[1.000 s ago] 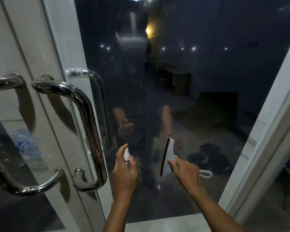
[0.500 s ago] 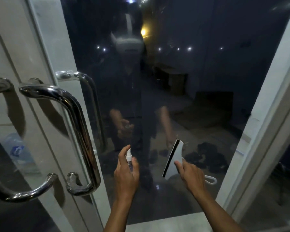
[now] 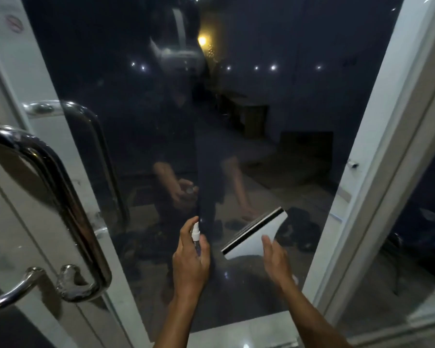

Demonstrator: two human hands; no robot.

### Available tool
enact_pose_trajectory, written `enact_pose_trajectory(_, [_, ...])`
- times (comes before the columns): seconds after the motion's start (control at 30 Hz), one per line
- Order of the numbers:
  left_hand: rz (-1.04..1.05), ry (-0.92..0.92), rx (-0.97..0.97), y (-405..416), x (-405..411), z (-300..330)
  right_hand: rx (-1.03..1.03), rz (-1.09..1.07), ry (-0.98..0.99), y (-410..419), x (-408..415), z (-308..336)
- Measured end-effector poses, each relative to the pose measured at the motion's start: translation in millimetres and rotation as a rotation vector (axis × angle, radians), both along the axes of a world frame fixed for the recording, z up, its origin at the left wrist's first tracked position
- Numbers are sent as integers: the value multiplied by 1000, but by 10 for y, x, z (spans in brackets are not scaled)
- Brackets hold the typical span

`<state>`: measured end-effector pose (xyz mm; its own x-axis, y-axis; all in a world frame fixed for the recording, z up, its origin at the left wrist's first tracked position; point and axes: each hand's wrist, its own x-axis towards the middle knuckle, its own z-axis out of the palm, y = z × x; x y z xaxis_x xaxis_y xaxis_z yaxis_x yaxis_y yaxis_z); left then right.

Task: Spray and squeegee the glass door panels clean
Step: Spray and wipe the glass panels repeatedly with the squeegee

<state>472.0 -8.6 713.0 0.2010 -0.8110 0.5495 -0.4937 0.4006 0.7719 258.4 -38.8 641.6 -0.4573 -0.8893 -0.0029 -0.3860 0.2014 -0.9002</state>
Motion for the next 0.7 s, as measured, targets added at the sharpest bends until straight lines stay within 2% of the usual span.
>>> enact_pose_trajectory(0.1, [-2, -16, -4, -18, -75, -44, 164, -55, -366, 131, 86, -296])
enact_pose_trajectory(0.2, [22, -40, -4, -40, -122, -112, 290, -58, -486, 221, 81, -400])
enact_pose_trajectory(0.47, [15, -68, 17, -74, -282, -179, 193, -159, -679, 26, 76, -422])
enact_pose_trajectory(0.7, [4, -88, 26, -54, -348, -174, 310, -159, -569, 254, -171, -687])
